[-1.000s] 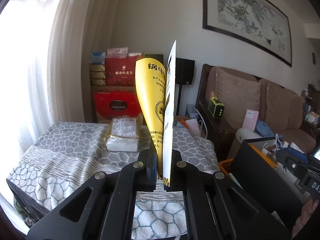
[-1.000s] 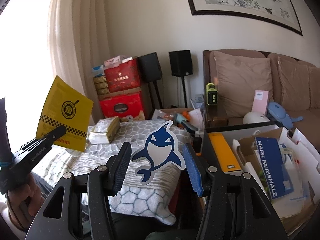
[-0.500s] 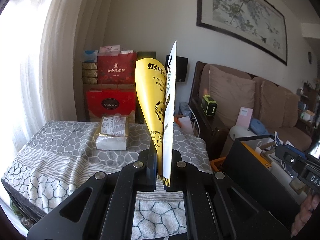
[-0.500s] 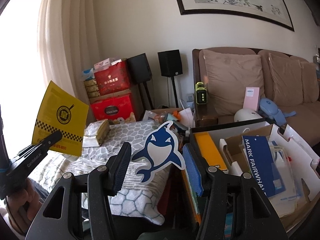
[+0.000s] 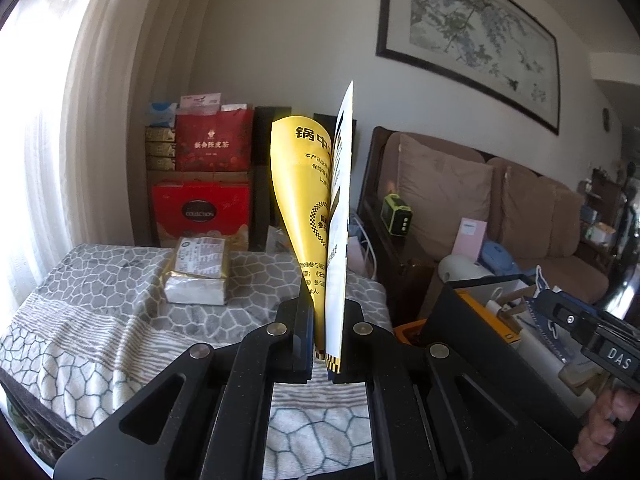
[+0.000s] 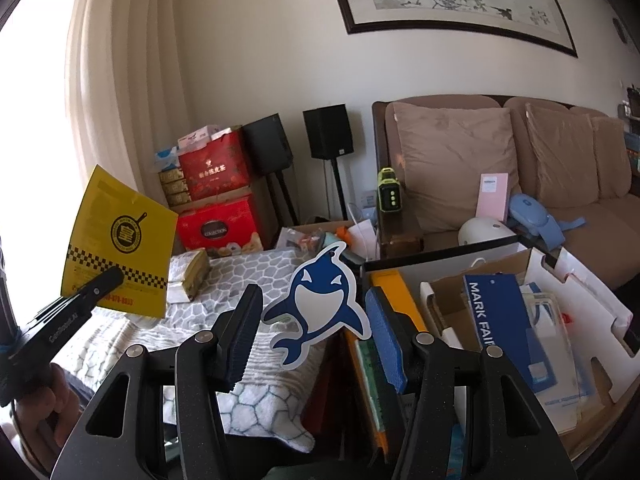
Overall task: Organize objects
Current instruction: 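Bring both grippers over the open cardboard box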
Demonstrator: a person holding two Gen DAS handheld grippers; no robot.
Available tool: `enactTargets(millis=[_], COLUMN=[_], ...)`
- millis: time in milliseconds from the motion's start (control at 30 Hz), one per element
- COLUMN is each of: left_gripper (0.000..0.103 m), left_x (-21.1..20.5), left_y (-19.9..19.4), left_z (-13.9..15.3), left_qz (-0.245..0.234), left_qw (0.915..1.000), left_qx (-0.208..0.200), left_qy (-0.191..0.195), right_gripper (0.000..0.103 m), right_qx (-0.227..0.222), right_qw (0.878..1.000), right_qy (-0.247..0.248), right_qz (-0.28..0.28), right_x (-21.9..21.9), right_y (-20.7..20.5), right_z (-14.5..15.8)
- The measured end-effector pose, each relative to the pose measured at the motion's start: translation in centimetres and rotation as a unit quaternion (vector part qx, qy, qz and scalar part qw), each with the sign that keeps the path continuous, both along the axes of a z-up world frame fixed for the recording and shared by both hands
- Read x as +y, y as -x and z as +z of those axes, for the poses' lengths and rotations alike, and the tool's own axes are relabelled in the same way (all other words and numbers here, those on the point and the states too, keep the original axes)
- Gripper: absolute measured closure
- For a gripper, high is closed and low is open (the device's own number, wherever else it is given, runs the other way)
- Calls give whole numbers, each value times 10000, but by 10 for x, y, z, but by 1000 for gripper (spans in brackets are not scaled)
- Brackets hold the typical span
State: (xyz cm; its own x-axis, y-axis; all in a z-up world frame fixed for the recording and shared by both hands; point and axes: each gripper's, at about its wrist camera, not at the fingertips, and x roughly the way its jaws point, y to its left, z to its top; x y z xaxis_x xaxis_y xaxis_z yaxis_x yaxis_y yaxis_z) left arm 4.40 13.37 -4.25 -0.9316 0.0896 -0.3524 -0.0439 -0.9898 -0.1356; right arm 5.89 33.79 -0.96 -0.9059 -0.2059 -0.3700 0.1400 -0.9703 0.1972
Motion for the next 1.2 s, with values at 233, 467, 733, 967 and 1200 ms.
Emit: enactTargets(millis=[233,467,733,967,1200], left_gripper=[99,99,99,99,99], left_x=[12,18,30,39,46], left_y=[0,1,2,3,3], left_z=[2,8,13,20,25], left_qz=[-154,-296,-524,-685,-827], left_qw=[9999,9995,9986,9976,9965], left_qx=[8,39,53,60,54], left_qy=[-9,-99,-81,-69,-53], right_gripper=[48,48,48,48,48], right_qx=[-40,19,20,31,26], right_qw=[9998,9995,9992,9985,9977], right_qy=[169,307,341,398,410], right_qz=[-88,-81,-192,-376,-546], right_x=[14,21,32,47,60], right_y=[1,0,0,-3,-3], right_z=[1,4,6,8,9])
